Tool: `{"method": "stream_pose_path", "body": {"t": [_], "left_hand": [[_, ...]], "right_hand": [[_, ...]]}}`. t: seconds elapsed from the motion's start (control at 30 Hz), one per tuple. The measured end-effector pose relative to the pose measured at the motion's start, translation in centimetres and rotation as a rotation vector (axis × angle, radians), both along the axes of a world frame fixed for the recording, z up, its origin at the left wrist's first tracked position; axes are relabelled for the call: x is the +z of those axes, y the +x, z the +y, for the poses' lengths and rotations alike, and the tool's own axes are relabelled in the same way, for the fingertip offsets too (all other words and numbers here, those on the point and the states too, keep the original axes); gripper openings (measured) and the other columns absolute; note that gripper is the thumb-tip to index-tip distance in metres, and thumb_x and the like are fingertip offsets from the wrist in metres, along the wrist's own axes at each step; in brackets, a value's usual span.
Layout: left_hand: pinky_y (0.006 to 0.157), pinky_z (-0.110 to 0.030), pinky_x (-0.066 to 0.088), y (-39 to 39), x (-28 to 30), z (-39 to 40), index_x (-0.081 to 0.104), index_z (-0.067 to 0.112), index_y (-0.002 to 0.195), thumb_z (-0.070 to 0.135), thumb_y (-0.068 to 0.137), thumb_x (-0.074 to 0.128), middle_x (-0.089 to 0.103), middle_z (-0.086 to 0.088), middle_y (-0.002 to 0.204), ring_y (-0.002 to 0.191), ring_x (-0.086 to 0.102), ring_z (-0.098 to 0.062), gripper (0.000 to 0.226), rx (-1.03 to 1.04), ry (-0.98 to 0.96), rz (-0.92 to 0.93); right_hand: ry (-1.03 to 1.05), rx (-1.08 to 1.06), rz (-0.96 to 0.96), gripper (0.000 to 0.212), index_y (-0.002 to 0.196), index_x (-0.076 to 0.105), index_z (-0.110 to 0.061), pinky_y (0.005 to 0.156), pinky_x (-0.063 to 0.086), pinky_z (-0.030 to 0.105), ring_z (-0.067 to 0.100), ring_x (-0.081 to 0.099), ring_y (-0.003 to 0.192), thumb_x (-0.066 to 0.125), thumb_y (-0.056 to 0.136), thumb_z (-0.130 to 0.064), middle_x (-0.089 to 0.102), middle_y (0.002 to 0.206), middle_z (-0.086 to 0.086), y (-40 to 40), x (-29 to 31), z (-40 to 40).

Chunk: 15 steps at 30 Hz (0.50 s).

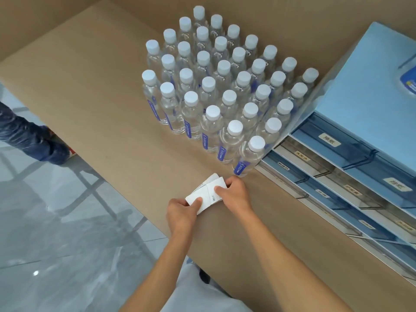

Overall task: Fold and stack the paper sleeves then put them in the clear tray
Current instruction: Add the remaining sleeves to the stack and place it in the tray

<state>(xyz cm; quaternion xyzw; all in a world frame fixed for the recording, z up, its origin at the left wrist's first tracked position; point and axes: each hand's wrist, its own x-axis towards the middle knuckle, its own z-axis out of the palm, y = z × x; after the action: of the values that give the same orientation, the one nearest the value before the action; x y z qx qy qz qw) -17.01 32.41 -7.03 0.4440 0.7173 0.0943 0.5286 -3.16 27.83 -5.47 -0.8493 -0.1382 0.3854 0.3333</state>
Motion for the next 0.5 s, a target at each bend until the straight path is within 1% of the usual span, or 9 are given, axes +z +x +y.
{"method": "stream_pose_path", "body": {"t": [0.07,0.17,0.23,0.3,0.37,0.43,0.47,0.5], "left_hand": [[0.065,-0.034,0.052,0.0,-0.1,-0.1,0.055,0.014,0.092,0.034,0.074,0.079,0.067,-0.005,0.085,0.079,0.067,-0.025,0.037,-0.008,0.001,0.007],[0.061,-0.03,0.045,0.2,0.1,-0.1,0.055,0.013,0.099,0.029,0.077,0.078,0.062,0.002,0.083,0.08,0.063,-0.022,0.036,-0.005,0.011,0.007],[0.061,-0.029,0.044,0.2,0.0,0.2,0.055,0.012,0.096,0.03,0.075,0.079,0.061,0.003,0.081,0.077,0.061,-0.021,0.037,-0.01,-0.008,0.004],[0.055,-0.026,0.04,0.0,-0.5,0.6,0.058,0.007,0.089,0.032,0.071,0.081,0.062,0.0,0.077,0.067,0.058,-0.02,0.039,-0.001,-0.039,-0.013],[0.054,-0.023,0.041,-0.2,-0.8,0.9,0.066,0.006,0.09,0.038,0.066,0.082,0.069,-0.004,0.079,0.063,0.059,-0.02,0.044,-0.001,-0.074,-0.042],[0.056,-0.025,0.045,-0.5,-1.0,0.8,0.071,0.01,0.093,0.048,0.058,0.08,0.072,-0.004,0.081,0.063,0.06,-0.019,0.052,-0.024,-0.085,-0.079],[0.057,-0.026,0.045,-0.5,-0.8,0.8,0.073,0.009,0.093,0.051,0.055,0.08,0.07,-0.003,0.076,0.06,0.057,-0.018,0.057,-0.05,-0.098,-0.101],[0.057,-0.027,0.044,-0.6,-0.6,0.8,0.073,0.005,0.091,0.05,0.057,0.08,0.065,-0.002,0.07,0.056,0.053,-0.018,0.056,-0.074,-0.116,-0.136]], "right_hand": [[-0.003,0.006,0.029,0.017,0.085,0.062,-0.001,0.058,0.043,0.028,0.017,0.056,0.069,0.066,0.075,-0.013,0.061,0.077,0.0,0.1,0.0,0.2],[-0.029,0.055,0.037,0.022,0.093,0.058,-0.003,0.058,0.044,0.025,0.018,0.058,0.077,0.067,0.075,-0.012,0.061,0.085,0.0,0.3,-0.3,0.4],[-0.035,0.077,0.043,0.03,0.1,0.054,-0.007,0.068,0.05,0.03,0.021,0.062,0.088,0.07,0.075,-0.013,0.063,0.095,0.002,0.5,-0.4,0.3],[-0.04,0.081,0.074,0.041,0.108,0.052,-0.011,0.081,0.052,0.033,0.021,0.063,0.097,0.074,0.074,-0.016,0.063,0.103,0.001,0.9,-0.6,0.2],[-0.044,0.074,0.122,0.047,0.114,0.052,-0.014,0.084,0.051,0.032,0.019,0.063,0.098,0.076,0.074,-0.015,0.062,0.103,-0.002,1.0,-0.6,-0.1],[-0.025,0.055,0.167,0.039,0.109,0.06,-0.01,0.084,0.054,0.032,0.021,0.067,0.096,0.077,0.074,-0.012,0.068,0.101,0.001,1.2,-0.6,-0.5],[0.0,0.035,0.199,0.033,0.107,0.066,-0.007,0.083,0.055,0.032,0.022,0.069,0.094,0.076,0.075,-0.009,0.071,0.101,0.004,1.2,-0.6,-0.9],[0.024,0.02,0.233,0.03,0.106,0.069,-0.005,0.078,0.055,0.029,0.021,0.07,0.09,0.074,0.077,-0.006,0.074,0.1,0.006,1.3,-0.4,-1.3]]}}
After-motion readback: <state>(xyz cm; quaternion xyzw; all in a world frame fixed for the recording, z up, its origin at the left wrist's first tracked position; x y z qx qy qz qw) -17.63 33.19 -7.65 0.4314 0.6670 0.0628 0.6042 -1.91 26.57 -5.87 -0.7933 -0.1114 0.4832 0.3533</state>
